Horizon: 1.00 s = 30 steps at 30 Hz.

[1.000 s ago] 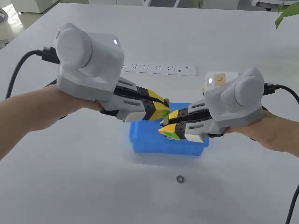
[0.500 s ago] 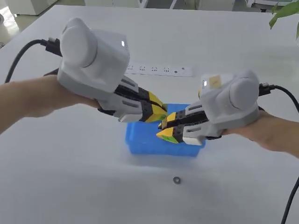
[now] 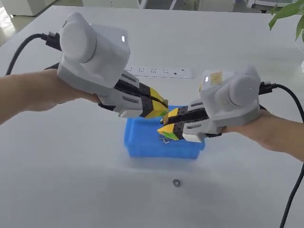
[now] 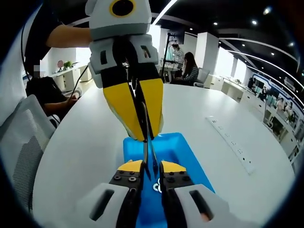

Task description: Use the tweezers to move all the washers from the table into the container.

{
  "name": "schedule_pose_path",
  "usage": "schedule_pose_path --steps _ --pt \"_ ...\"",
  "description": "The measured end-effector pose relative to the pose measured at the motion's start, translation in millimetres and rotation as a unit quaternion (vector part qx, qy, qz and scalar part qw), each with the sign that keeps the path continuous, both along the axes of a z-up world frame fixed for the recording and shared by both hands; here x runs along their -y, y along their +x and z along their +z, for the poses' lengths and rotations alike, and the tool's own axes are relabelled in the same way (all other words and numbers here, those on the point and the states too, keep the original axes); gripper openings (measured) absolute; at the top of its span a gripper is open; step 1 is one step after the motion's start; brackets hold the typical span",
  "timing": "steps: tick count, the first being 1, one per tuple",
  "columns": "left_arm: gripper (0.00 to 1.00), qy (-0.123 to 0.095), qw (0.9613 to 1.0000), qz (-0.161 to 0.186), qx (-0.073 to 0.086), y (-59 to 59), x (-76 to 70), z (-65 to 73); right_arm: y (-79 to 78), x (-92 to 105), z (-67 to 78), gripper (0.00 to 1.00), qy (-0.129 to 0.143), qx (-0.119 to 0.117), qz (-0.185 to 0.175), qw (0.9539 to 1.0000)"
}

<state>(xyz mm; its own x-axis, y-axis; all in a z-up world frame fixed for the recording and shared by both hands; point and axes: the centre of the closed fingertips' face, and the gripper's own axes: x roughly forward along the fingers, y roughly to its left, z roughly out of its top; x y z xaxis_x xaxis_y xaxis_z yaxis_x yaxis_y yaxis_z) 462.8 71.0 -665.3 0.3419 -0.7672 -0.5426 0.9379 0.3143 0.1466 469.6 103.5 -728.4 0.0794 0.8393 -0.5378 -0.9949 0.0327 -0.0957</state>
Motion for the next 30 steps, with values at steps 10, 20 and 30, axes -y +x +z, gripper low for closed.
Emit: schedule_pose_path --steps 10,20,30 --pt "0.05 0.012 0.9998 -0.002 0.014 2.1 -4.2 4.1 1.4 9.0 -2.0 0.24 -0.012 0.016 -0.009 0.9998" --pt "0.05 0.016 0.9995 -0.010 0.026 -4.2 3.3 16.2 -4.8 27.7 12.4 0.35 0.000 0.033 -0.028 0.9991" --pt "0.05 0.017 0.9993 -0.012 0.030 -21.8 5.8 19.6 -21.8 51.3 12.9 0.57 0.007 0.043 -0.042 0.9982"
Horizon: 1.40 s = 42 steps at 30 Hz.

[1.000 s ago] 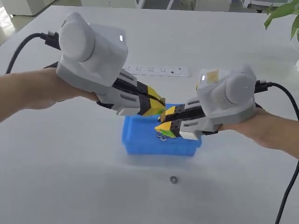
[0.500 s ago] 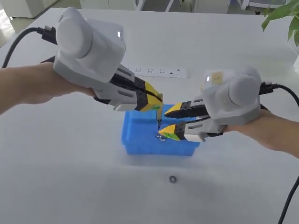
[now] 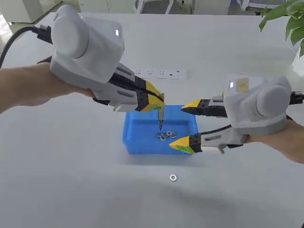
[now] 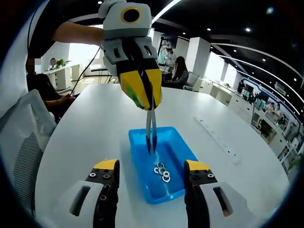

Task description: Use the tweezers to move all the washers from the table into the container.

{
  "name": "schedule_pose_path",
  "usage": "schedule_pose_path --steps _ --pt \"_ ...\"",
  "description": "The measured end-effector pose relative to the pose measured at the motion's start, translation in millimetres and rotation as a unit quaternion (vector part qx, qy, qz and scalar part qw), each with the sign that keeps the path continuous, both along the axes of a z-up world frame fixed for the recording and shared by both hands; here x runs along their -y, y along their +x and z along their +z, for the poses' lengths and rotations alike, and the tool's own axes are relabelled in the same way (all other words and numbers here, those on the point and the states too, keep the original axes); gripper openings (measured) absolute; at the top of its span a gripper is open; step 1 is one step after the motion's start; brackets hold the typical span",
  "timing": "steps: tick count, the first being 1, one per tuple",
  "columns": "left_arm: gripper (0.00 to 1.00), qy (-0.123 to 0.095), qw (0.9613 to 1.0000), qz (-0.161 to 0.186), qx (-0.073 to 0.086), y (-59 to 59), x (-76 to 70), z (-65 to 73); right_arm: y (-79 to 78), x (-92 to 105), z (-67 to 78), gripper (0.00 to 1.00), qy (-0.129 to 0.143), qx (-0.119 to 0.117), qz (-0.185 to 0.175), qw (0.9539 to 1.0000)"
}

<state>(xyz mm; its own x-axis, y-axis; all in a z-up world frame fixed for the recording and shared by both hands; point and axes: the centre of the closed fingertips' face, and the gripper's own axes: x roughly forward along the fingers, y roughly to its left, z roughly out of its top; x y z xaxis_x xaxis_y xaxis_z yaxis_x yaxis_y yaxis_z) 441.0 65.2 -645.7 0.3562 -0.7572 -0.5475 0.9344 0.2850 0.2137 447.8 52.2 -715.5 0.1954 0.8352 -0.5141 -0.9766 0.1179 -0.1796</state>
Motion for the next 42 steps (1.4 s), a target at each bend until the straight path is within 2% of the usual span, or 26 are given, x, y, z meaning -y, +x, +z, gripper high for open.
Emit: schedule_pose_path --steps 4,7,11,15,22,25,26,29,32,36,39,42 --pt "0.05 -0.004 1.0000 0.000 0.002 -9.3 2.8 0.7 -4.5 9.9 -1.6 0.62 0.001 -0.002 -0.016 0.9999" --pt "0.05 -0.007 1.0000 -0.002 0.000 -17.9 5.4 0.9 -11.2 21.3 1.3 0.68 0.027 -0.010 -0.043 0.9987" --pt "0.05 -0.005 1.0000 -0.007 -0.003 -28.0 8.4 -2.7 -26.9 37.9 -5.5 0.74 0.014 -0.014 -0.046 0.9987" --pt "0.05 -0.009 0.9999 -0.006 -0.005 -33.8 11.3 -3.3 -35.7 49.5 -11.9 0.80 0.005 -0.027 -0.052 0.9983" --pt "0.05 -0.016 0.9998 -0.010 -0.010 -46.1 17.8 -7.7 -52.0 56.1 -16.1 0.92 -0.007 -0.034 -0.046 0.9983" --pt "0.05 -0.015 0.9997 -0.010 -0.014 -51.0 22.9 -16.9 -54.8 58.5 -17.2 1.00 -0.013 -0.032 -0.052 0.9980" --pt "0.05 -0.016 0.9997 -0.011 -0.015 -52.7 25.0 -20.1 -52.2 63.9 -18.7 1.00 -0.028 -0.020 -0.061 0.9975" --pt "0.05 -0.019 0.9995 -0.013 -0.021 -59.1 32.3 -30.7 -56.4 67.4 -15.2 1.00 -0.015 -0.021 -0.068 0.9973" --pt "0.05 -0.006 0.9996 -0.019 -0.022 -63.4 35.0 -41.8 -61.2 71.9 -18.4 1.00 -0.018 -0.024 -0.070 0.9971" --pt "0.05 -0.012 0.9995 -0.012 -0.026 -63.1 34.9 -43.6 -70.2 75.5 -26.0 1.00 -0.017 -0.043 -0.071 0.9964" --pt "0.05 -0.013 0.9998 -0.006 -0.016 -63.9 36.4 -44.9 -82.0 73.6 -30.7 1.00 -0.008 -0.063 -0.066 0.9958" --pt "0.05 -0.015 0.9998 -0.003 -0.014 -66.5 37.8 -48.7 -92.8 72.7 -37.8 1.00 -0.014 -0.072 -0.056 0.9957"
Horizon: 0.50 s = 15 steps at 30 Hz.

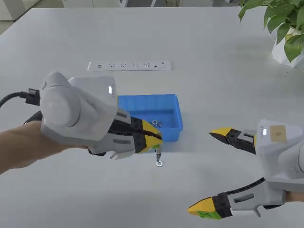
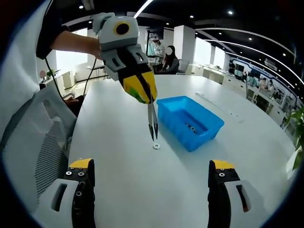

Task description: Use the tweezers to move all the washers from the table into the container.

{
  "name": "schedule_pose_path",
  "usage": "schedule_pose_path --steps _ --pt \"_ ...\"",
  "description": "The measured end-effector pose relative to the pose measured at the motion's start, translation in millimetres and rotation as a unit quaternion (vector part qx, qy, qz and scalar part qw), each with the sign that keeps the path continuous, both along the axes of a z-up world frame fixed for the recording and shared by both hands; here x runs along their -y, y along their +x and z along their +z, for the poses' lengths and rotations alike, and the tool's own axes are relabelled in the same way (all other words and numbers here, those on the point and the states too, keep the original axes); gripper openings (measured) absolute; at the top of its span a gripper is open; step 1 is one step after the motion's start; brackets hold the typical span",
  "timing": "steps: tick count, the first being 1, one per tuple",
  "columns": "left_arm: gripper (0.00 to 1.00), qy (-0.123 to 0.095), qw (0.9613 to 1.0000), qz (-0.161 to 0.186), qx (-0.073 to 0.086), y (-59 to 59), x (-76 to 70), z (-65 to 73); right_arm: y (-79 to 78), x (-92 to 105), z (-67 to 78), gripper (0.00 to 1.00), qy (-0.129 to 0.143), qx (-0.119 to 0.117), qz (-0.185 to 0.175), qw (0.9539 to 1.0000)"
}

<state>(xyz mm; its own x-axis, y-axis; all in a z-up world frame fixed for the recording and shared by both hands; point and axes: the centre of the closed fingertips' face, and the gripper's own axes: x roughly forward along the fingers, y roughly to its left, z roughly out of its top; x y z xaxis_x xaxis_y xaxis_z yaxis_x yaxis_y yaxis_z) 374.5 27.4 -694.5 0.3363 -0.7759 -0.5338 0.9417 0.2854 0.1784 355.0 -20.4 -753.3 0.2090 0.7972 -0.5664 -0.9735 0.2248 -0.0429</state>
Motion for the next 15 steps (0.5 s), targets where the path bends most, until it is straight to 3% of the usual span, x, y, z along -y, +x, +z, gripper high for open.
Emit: schedule_pose_path --steps 4,15 --pt "0.05 0.005 0.9999 0.013 -0.007 -1.3 -1.6 -7.1 -8.2 -0.2 -5.0 1.00 -0.002 -0.010 0.004 0.9999" --pt "0.05 0.001 0.9999 0.014 -0.008 0.7 -0.7 -6.5 -19.2 -1.5 -9.2 1.00 0.021 -0.038 -0.005 0.9990"
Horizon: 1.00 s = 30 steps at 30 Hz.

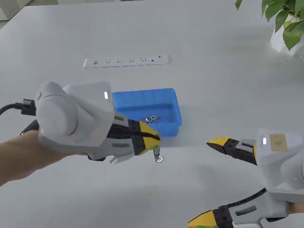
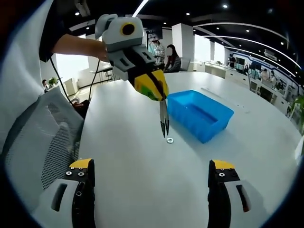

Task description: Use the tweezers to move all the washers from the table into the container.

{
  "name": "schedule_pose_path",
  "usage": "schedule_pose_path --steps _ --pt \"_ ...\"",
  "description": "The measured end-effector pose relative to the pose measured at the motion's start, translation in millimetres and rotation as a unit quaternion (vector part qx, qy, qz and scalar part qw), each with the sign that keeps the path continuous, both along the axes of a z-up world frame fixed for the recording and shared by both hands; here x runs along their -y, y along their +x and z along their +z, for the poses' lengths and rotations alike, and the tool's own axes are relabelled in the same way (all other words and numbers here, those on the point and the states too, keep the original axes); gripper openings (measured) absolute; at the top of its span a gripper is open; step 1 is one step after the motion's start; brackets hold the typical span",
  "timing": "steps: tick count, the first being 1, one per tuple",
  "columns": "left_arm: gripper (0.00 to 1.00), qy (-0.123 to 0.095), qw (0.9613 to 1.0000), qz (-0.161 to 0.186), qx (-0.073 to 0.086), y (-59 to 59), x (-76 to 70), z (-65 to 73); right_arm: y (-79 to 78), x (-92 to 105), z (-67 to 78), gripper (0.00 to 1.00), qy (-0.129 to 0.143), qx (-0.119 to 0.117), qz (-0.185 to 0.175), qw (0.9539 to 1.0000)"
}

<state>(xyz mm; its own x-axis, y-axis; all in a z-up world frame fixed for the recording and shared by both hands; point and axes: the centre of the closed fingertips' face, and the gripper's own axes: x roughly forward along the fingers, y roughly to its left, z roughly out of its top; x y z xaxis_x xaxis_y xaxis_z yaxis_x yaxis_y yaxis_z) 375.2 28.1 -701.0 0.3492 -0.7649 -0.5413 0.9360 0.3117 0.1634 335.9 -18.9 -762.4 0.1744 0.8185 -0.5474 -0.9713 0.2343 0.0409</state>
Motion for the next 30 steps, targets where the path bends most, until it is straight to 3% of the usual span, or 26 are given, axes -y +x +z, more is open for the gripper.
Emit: schedule_pose_path --steps 7,25,30 --pt "0.05 -0.007 0.9999 -0.001 -0.008 -1.3 3.2 -0.9 -0.5 1.3 -3.4 1.00 0.001 -0.005 -0.004 1.0000" --pt "0.06 -0.009 0.9999 -0.007 -0.012 3.4 7.5 -7.5 -1.3 4.4 -7.7 0.99 0.003 -0.019 -0.013 0.9997" --pt "0.06 -0.015 0.9995 -0.010 -0.025 2.5 8.0 -7.8 -1.1 4.6 -9.5 0.99 0.001 -0.023 -0.013 0.9997"
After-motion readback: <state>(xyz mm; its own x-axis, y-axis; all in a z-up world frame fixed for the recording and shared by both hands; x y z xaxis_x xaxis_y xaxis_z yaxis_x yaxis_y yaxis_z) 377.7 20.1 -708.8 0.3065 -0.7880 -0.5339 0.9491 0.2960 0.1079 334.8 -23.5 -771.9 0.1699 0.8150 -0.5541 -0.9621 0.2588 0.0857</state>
